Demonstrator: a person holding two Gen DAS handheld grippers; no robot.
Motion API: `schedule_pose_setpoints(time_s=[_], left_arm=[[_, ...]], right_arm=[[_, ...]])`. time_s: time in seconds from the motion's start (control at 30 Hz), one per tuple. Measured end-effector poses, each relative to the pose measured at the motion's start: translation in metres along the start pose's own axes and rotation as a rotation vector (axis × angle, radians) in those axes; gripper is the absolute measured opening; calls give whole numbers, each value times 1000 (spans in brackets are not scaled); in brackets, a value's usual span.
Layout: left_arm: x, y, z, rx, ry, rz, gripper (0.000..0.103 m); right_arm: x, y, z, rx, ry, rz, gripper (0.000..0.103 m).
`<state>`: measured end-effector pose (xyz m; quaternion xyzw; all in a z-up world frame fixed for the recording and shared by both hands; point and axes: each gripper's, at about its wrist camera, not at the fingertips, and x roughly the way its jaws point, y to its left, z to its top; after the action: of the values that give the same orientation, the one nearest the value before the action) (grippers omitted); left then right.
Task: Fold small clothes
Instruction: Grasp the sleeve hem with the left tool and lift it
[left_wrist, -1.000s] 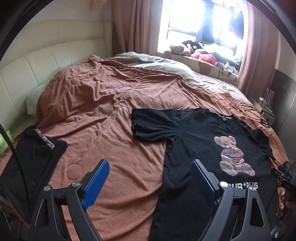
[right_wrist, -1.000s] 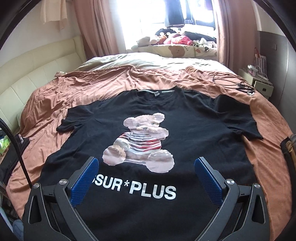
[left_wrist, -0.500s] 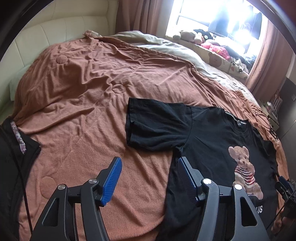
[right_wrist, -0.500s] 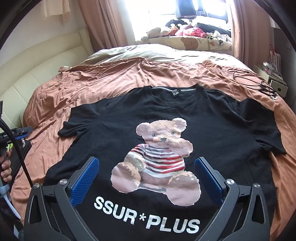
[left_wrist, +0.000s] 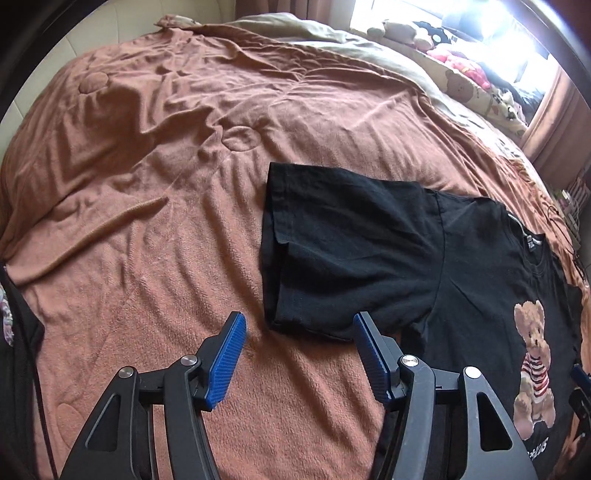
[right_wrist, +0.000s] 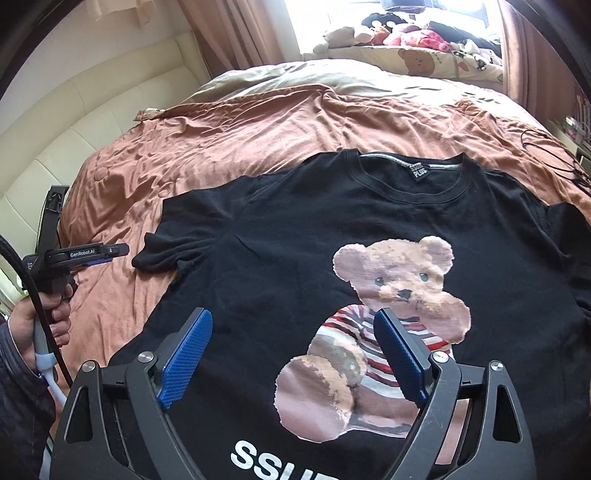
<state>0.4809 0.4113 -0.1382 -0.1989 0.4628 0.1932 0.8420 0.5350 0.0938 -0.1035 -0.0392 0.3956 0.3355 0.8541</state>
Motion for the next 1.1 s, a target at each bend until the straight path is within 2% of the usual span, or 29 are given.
schedule_pose_setpoints(time_s=[0.13,0.27,0.37,0.43,0.53,0.63,0.9,1.1], left_arm=[[17,8,3,-64,42,-11,62],[29,13,2,-135,70,-19,59],[40,13,0,-181,96,-33,45],[42,15,-1,-208,87,-19,28],[34,20,1,-240,59,-46,25],[23,18,5,-221,31,-59,23],[-9,-5,29,-116,-86,-76,19],[-22,-17,47,-71,-153,-169,19]], right_arm=[[20,8,4,-3,33,17,87],[41,19,11,-15,62,27,73],[55,25,16,-1,65,21,60],[64,29,19,19,73,33,49],[79,34,20,28,95,55,37],[95,40,24,44,108,85,29],[134,46,39,175,133,189,20],[170,51,48,253,151,259,16]])
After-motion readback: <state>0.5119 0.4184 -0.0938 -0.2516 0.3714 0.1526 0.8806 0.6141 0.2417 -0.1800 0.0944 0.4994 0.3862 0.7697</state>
